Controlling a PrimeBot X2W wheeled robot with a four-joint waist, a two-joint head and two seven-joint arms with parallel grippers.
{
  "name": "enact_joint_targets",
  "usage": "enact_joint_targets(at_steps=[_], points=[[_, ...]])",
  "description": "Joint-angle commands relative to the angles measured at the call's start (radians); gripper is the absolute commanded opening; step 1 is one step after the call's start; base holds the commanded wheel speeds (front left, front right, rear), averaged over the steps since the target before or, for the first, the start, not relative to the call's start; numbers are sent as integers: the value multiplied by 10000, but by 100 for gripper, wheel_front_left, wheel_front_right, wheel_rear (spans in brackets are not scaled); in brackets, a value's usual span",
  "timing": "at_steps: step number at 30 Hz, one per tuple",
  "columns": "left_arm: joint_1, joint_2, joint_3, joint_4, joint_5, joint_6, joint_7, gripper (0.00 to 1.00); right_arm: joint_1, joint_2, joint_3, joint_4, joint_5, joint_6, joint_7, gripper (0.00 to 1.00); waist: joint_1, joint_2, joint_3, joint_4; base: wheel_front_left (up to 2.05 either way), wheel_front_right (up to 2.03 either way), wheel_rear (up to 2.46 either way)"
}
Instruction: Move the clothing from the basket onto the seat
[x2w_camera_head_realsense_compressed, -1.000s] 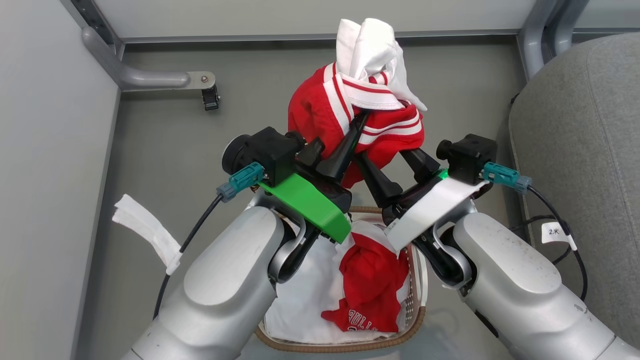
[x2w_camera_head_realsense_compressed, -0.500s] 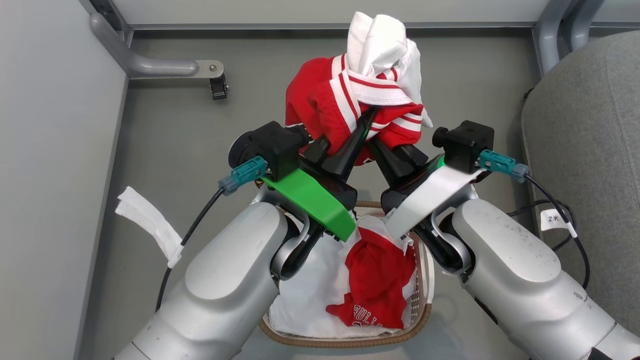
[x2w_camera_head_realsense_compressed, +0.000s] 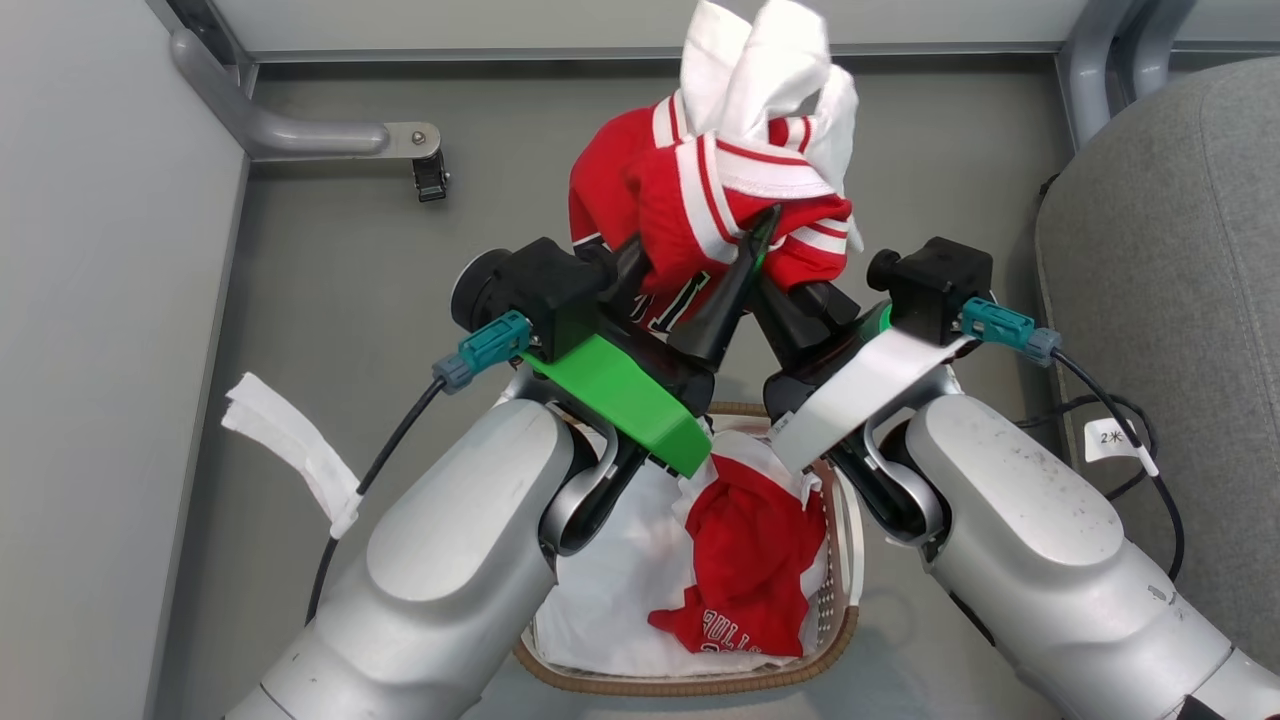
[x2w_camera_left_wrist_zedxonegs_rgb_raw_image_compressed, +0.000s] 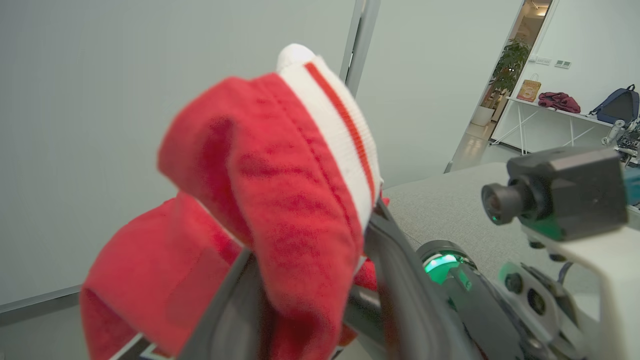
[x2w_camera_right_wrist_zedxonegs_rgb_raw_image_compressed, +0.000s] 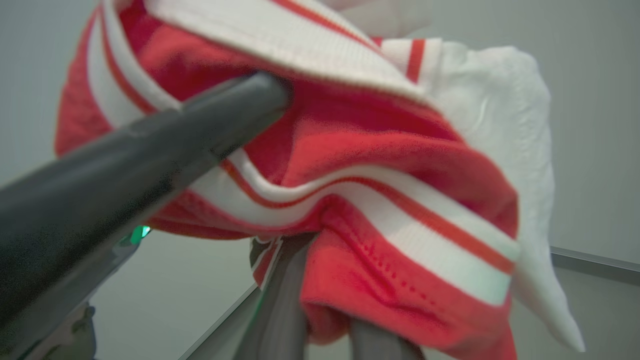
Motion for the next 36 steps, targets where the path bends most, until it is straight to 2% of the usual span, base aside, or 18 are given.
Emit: enact_joint_targets(at_steps=[1,17,22,28,36], points=[[142,76,17,-22,99,-35,1,100,133,-2,-40,-58,-50,-7,-50,0,0,0,1,-13,0,0,0],[250,102,248,-145,397,-36,0,100,180,-48,-144,-209,-106,-7,-50,0,0,0,-16,-141,0,0,0],[347,214,328,-106,605,-36,0,100,243,0,-227,-343,-112,-7,-50,0,0,0,-55,-406,0,0,0],[479,350,366,0,700,-34,3,100,467,124,-320,-551,-176,-7,-50,0,0,0,-211,-1278,0,0,0],[712,499,383,119,855,-33,3,100,1064,-26,-1056,-822,-299,-7,-50,0,0,0,-451,-2628,0,0,0]])
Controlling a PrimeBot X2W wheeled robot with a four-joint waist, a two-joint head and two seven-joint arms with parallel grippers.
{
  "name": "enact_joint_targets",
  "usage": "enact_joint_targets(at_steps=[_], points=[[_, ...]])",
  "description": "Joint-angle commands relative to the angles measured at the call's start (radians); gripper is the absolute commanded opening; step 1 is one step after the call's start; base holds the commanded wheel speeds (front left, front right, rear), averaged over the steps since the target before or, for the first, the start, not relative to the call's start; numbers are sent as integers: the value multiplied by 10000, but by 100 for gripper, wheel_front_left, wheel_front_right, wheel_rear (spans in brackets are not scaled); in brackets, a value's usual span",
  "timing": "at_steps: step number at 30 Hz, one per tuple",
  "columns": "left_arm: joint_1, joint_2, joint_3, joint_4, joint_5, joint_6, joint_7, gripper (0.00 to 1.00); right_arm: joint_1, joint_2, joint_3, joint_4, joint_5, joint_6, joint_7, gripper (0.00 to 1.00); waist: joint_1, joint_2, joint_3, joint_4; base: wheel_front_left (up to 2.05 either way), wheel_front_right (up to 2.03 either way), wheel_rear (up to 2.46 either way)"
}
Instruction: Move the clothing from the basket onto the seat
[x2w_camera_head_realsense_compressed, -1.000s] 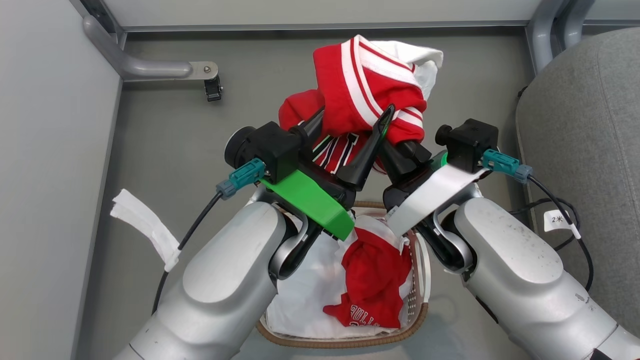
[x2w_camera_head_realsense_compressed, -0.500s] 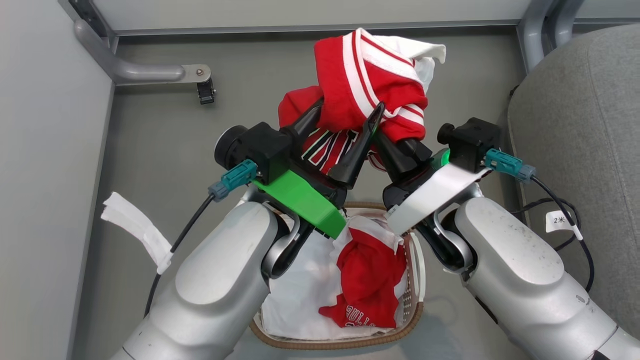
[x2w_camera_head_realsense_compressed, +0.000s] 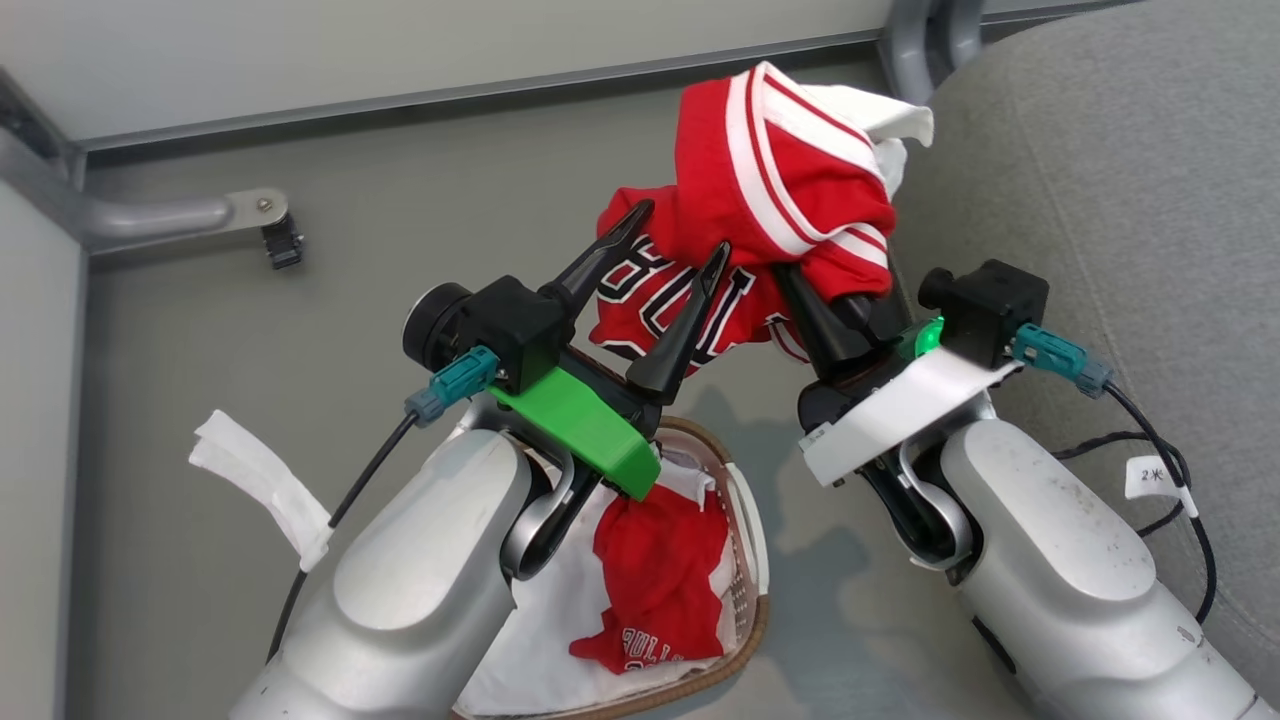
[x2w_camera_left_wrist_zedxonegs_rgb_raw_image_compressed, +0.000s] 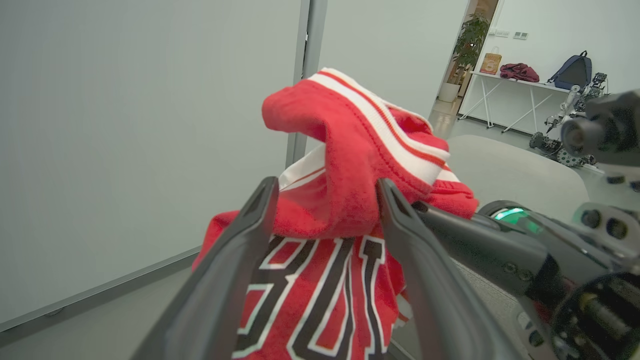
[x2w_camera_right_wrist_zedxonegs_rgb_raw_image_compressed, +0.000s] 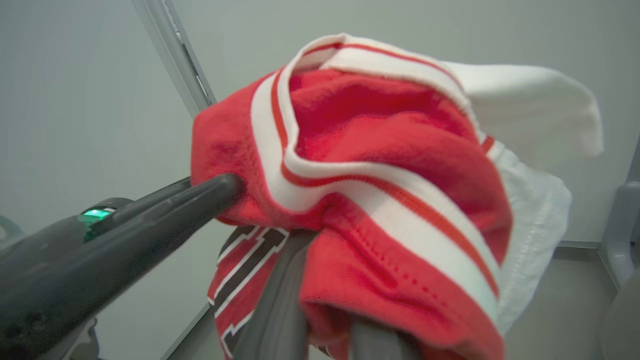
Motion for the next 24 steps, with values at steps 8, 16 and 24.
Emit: enact_joint_targets(at_steps=[8,16,24], points=[[622,294,-162,-98,119,-29,5,100,780,-172,-566,-396,-162,-7,-48,0,0,-1,-381,-1902,0,0,0],[1100,407,-281,-186,149,-29,5,100,1239,-129,-730,-614,-192,-7,-50,0,0,-1,-482,-3139,0,0,0],[1433,329,-369,-237,121,-29,6,100,1623,-94,-1018,-812,-227,-7,-50,0,0,-1,-474,-4330,0,0,0]])
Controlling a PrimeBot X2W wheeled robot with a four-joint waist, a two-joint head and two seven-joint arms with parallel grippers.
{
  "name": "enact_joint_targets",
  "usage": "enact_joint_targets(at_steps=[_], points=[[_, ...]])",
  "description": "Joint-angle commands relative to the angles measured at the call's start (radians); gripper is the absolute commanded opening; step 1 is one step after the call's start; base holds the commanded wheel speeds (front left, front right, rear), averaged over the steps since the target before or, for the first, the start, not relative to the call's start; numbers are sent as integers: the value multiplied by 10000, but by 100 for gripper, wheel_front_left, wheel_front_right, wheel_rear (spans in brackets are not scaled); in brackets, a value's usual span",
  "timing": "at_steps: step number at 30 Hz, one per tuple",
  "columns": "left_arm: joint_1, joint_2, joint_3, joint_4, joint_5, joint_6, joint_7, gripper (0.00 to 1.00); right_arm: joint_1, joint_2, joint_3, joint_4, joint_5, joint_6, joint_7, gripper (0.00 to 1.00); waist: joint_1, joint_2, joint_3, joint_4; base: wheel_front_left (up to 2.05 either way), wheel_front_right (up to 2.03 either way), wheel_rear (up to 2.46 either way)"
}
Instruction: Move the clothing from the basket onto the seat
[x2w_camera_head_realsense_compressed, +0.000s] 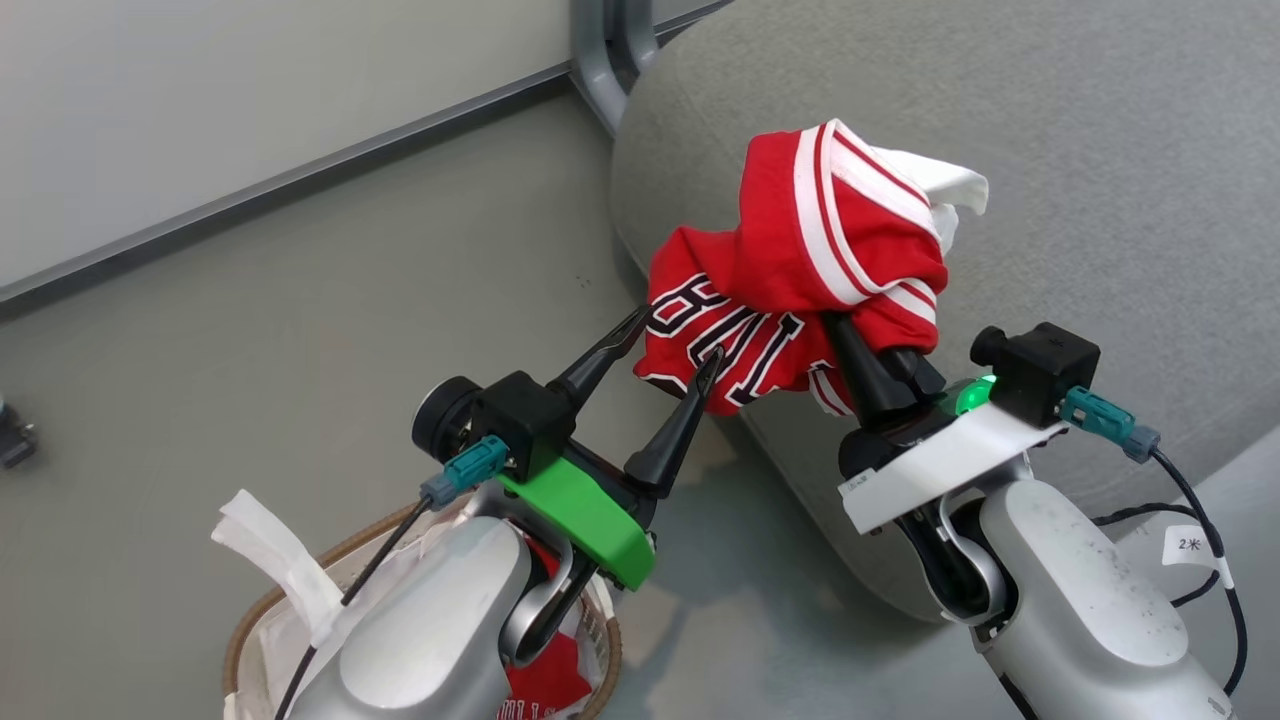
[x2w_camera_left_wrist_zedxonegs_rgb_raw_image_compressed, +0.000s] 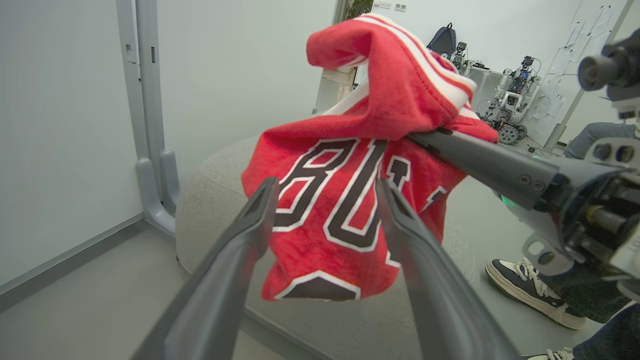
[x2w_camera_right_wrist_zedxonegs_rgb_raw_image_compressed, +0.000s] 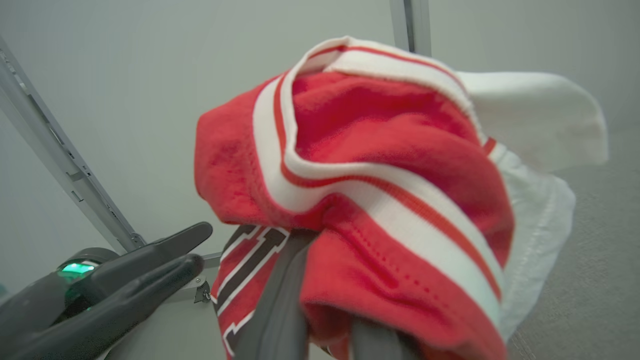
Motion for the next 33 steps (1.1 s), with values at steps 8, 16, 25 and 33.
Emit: enact_joint_targets(at_steps=[8,16,25,33], points=[[29,17,-476,45,-58,-28,4,100,531,-121,-759,-271,-267,-7,-48,0,0,0,258,-1006,0,0,0],[131,343,-603,46,-44,-29,3,100,-195,-380,-1731,199,-550,-8,-48,0,0,0,764,-835,0,0,0],[-391,972,-828,-199,-74,-28,4,100,-1868,-1124,-2912,1533,-862,-8,-48,0,0,0,2076,-26,0,0,0],[-714,1664,-931,-617,-58,-28,73,100,-3360,-1579,-3906,2814,-1109,-8,-48,0,0,0,3325,507,0,0,0]])
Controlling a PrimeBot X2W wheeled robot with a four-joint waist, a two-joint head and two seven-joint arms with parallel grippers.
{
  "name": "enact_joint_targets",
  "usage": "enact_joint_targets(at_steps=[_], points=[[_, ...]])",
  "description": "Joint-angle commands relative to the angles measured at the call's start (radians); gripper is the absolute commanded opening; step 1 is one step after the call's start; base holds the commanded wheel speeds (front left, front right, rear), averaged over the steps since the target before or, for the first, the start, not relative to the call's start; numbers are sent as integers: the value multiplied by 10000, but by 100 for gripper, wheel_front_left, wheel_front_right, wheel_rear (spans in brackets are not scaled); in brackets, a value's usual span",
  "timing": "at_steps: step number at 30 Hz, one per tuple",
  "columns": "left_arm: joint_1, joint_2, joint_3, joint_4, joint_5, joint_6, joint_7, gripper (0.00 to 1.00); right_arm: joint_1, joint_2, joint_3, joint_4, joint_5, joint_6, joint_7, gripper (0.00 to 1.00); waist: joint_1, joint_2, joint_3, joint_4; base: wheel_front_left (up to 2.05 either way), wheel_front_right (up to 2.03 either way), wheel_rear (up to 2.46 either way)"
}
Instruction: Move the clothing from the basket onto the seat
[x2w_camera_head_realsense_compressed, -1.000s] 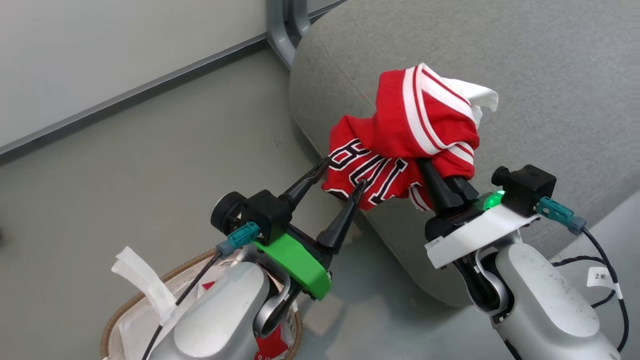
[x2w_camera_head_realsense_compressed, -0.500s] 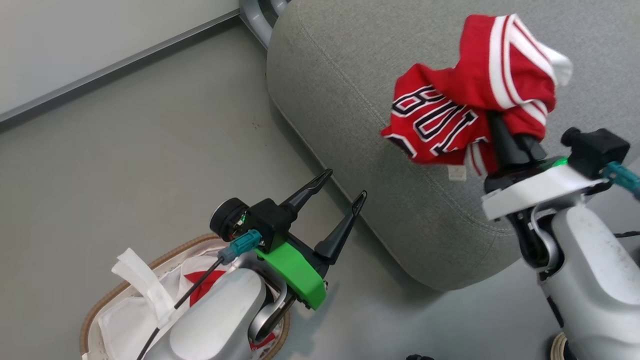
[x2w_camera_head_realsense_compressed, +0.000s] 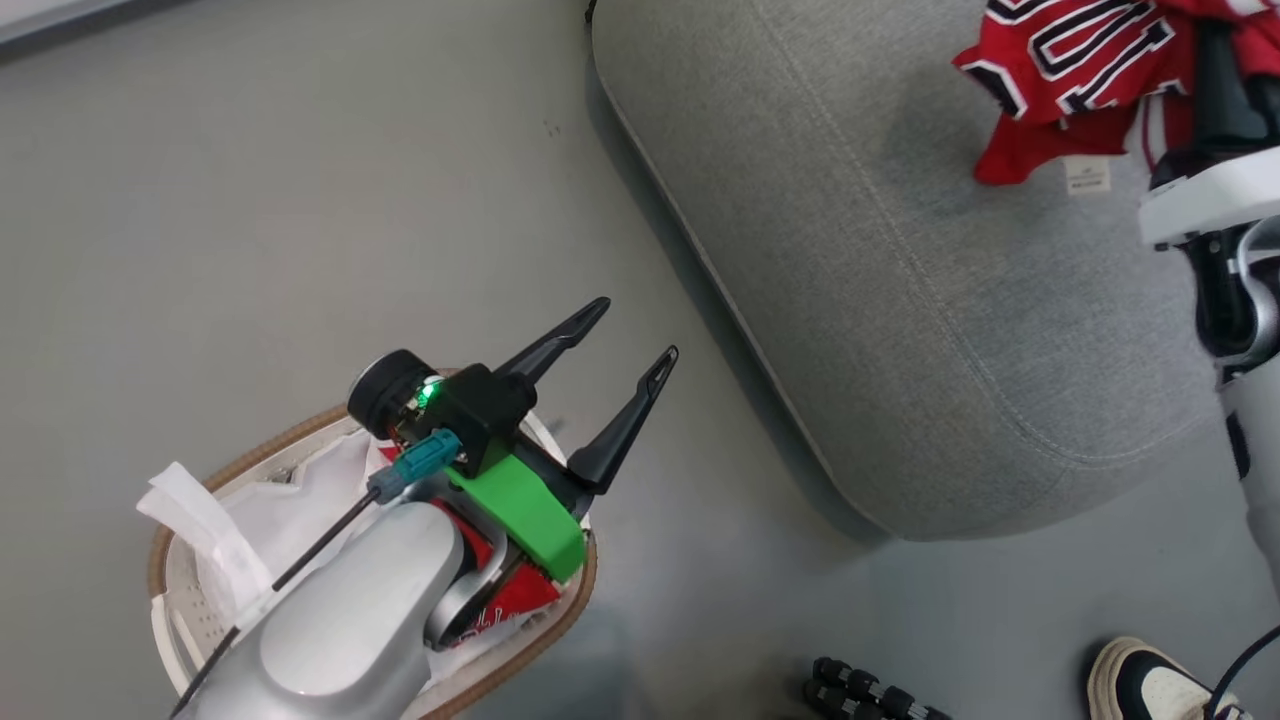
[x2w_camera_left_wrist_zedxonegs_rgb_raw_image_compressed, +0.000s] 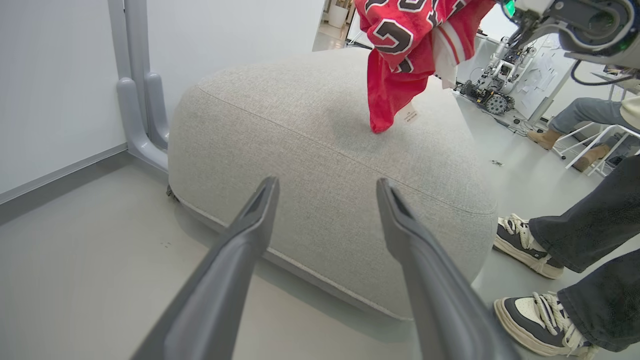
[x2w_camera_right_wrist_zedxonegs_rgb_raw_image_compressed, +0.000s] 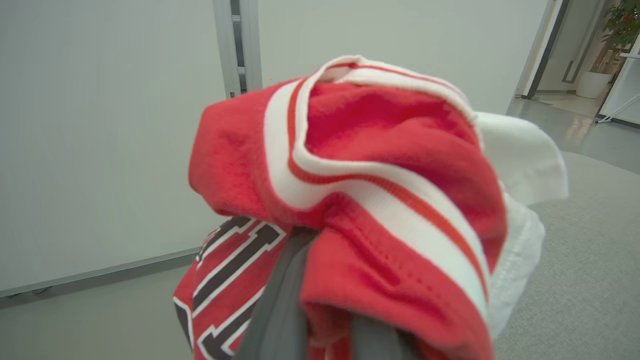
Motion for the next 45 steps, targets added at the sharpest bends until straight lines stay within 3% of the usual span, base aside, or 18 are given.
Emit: enact_joint_targets(at_steps=[1,11,18,27,30,31,32,33,45], points=[[-179,194,53,-61,35,-26,14,100,-297,-118,-193,217,-70,-10,-50,0,0,-1,920,551,0,0,0],[-464,1230,171,-914,295,57,498,100,-1864,-814,-1719,1479,-621,-10,-50,0,0,-1,2465,1018,0,0,0],[-470,1752,349,-1588,330,262,673,100,-2483,-858,-2721,1652,-1447,-10,-50,0,0,-1,3322,1223,0,0,0],[19,2356,531,-2058,166,545,735,100,-2530,-237,-4697,2084,-2187,-12,-50,0,0,-1,3833,1361,0,0,0],[74,2381,555,-2115,118,598,710,100,-2293,45,-4758,2055,-2394,-10,-50,1,0,-1,3849,1382,0,0,0],[82,2379,577,-2108,94,624,707,100,-2171,136,-4745,1949,-2439,-12,-50,34,0,-1,3845,1382,0,0,0],[80,2368,585,-2093,83,635,685,100,-2051,222,-4739,1909,-2441,-12,-50,60,0,-1,3821,1380,0,0,0],[58,2341,592,-2059,68,641,687,100,-1912,290,-4737,1854,-2447,-12,-50,100,0,-1,3786,1387,0,0,0],[74,1746,615,-1135,-157,557,203,100,127,738,-4788,830,-2214,-12,-48,100,0,-1,2750,1743,0,0,0]])
